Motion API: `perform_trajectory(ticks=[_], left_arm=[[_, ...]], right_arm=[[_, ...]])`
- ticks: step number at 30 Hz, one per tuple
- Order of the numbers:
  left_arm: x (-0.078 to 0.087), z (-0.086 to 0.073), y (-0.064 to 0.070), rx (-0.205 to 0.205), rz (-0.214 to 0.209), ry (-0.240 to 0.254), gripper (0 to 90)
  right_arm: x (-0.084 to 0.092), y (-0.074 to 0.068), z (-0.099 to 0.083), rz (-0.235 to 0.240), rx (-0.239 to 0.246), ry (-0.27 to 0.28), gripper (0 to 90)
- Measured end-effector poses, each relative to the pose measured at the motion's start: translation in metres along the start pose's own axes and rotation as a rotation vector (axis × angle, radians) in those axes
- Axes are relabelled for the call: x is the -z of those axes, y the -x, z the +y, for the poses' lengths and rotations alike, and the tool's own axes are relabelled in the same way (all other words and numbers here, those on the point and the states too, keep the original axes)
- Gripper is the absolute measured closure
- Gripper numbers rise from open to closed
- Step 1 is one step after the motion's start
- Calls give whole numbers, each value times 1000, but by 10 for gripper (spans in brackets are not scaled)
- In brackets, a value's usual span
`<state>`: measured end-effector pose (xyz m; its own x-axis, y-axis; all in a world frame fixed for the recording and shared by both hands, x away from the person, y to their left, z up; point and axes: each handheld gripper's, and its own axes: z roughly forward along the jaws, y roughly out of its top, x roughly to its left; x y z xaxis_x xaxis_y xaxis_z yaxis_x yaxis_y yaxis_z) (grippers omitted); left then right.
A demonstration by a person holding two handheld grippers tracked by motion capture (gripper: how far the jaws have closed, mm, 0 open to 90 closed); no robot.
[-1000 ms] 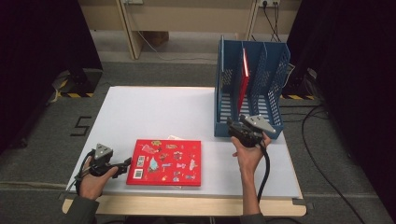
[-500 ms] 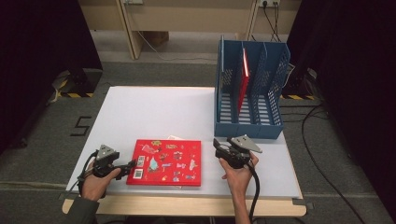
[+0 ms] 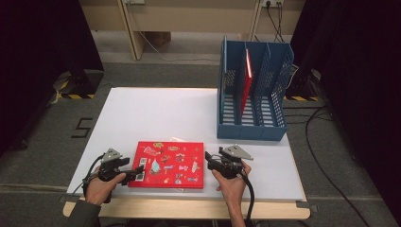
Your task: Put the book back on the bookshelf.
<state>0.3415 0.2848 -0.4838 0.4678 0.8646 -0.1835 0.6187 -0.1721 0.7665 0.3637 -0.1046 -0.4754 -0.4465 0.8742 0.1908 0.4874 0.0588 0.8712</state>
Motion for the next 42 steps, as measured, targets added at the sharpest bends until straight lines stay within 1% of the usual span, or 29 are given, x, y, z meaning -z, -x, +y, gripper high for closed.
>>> perform_trajectory(ticks=[1,3,6,7,11,13,16,19,22,26,30,31,33,35,40,42], left_arm=[[0,0,0,0,-6,0,272],[0,0,1,-7,-21,0,290],[-1,0,4,-9,-42,-4,304],[-2,0,5,-13,-46,-3,308],[-2,0,6,-19,-43,-4,301],[-2,0,7,-23,-40,-3,301],[-1,0,7,-27,-38,-4,302],[-1,0,7,-27,-38,-6,303],[0,0,8,-32,-36,-6,306],[0,0,9,-35,-31,-8,308],[0,0,14,-48,-47,-20,312],[-1,0,16,-50,-52,-21,313],[-1,0,19,-55,-59,-21,313],[-2,0,20,-58,-63,-20,316],[-1,0,20,-62,-73,-24,343],[-1,0,20,-61,-74,-23,343]], right_arm=[[0,-1,-1,5,-1,-5,369],[-1,-5,-4,32,-11,-15,363],[-2,-9,-6,33,2,-27,356],[-2,-11,-6,43,1,-32,357],[-6,-14,-9,50,6,-53,356],[-6,-14,-11,66,-14,-55,355],[-7,-16,-15,75,-14,-69,354],[-8,-18,-18,91,-33,-78,350],[-9,-20,-20,100,-28,-88,350],[-13,-20,-22,115,-42,-97,347],[-15,-20,-24,114,-40,-109,346],[-16,-19,-25,118,-54,-112,347],[-16,-18,-24,120,-56,-113,345],[-16,-17,-24,119,-61,-116,345],[-17,-17,-25,136,-80,-121,347],[-17,-17,-25,138,-79,-123,347]])
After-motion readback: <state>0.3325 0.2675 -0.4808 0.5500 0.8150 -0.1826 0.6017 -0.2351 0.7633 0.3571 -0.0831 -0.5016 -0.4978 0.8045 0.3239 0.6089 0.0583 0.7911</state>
